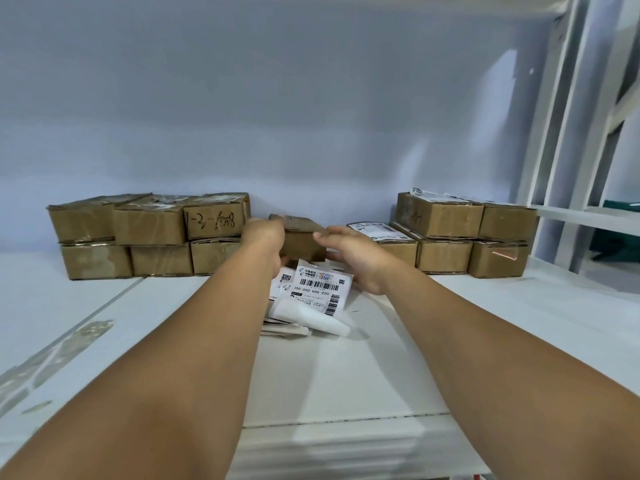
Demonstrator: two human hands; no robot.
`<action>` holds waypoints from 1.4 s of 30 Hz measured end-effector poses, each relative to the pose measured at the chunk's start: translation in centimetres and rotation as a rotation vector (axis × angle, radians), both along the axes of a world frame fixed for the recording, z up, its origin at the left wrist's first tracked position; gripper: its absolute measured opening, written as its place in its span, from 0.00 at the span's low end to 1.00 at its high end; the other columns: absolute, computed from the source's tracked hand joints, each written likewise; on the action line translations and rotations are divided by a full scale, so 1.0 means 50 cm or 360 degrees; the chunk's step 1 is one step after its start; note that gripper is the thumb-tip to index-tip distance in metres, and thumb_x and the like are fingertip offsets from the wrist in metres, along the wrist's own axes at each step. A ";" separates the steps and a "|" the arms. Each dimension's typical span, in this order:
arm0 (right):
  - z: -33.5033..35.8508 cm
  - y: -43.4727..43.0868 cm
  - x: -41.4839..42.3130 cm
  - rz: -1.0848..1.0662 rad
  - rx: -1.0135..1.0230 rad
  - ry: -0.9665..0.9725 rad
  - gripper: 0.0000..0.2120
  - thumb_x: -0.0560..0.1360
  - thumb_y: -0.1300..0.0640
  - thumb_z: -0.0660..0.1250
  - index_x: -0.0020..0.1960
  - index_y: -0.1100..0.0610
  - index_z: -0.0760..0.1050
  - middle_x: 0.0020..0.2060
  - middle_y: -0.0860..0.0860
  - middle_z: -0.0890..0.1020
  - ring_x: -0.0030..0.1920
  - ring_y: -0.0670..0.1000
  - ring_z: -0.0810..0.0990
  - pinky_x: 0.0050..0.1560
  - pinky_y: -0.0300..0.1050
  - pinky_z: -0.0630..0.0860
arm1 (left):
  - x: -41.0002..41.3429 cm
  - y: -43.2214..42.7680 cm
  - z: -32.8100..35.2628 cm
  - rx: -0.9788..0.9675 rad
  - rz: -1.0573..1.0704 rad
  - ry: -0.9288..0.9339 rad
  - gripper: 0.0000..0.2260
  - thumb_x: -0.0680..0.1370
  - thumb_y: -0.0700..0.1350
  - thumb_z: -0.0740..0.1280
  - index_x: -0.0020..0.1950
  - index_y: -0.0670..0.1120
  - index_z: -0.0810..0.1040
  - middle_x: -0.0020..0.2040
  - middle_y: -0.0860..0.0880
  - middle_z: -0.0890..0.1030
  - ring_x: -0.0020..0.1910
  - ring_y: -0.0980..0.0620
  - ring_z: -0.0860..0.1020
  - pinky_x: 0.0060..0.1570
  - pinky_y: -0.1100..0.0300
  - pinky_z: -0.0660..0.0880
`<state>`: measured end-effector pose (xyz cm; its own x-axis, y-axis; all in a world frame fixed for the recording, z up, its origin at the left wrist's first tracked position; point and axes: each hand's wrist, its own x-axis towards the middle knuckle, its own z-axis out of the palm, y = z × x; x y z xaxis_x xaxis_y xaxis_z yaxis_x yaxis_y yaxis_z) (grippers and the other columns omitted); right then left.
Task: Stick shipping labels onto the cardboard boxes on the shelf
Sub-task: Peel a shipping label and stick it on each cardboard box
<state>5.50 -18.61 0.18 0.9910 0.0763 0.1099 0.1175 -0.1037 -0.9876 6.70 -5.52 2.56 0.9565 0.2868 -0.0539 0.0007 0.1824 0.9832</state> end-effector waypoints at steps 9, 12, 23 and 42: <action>0.030 -0.011 -0.017 -0.0036 0.0511 -0.0223 0.05 0.77 0.57 0.65 0.43 0.50 0.74 0.45 0.47 0.78 0.52 0.49 0.76 0.55 0.51 0.75 | -0.015 0.003 0.016 -0.0199 -0.0016 0.0014 0.11 0.75 0.47 0.63 0.57 0.48 0.74 0.49 0.47 0.77 0.47 0.46 0.78 0.33 0.60 0.71; 0.040 -0.012 -0.019 -0.0052 0.0650 -0.0354 0.04 0.77 0.56 0.65 0.45 0.48 0.74 0.45 0.47 0.78 0.51 0.50 0.75 0.50 0.48 0.75 | -0.036 -0.009 0.041 -0.0184 -0.0060 -0.0211 0.08 0.74 0.46 0.63 0.52 0.48 0.73 0.43 0.48 0.75 0.40 0.49 0.75 0.34 0.62 0.71; 0.059 -0.041 -0.050 -0.0026 0.1064 -0.0288 0.11 0.77 0.52 0.64 0.57 0.54 0.75 0.44 0.51 0.81 0.43 0.51 0.80 0.40 0.42 0.78 | -0.094 -0.051 0.060 0.0104 -0.0544 -0.0675 0.25 0.77 0.48 0.67 0.71 0.50 0.62 0.52 0.51 0.80 0.46 0.54 0.80 0.50 0.58 0.77; 0.030 -0.222 -0.151 0.0177 0.0504 -0.0072 0.27 0.67 0.50 0.68 0.65 0.57 0.73 0.52 0.55 0.83 0.49 0.53 0.84 0.43 0.48 0.81 | -0.131 -0.124 0.019 0.0411 -0.1205 -0.0274 0.37 0.75 0.45 0.69 0.77 0.52 0.50 0.56 0.44 0.80 0.50 0.45 0.81 0.53 0.49 0.78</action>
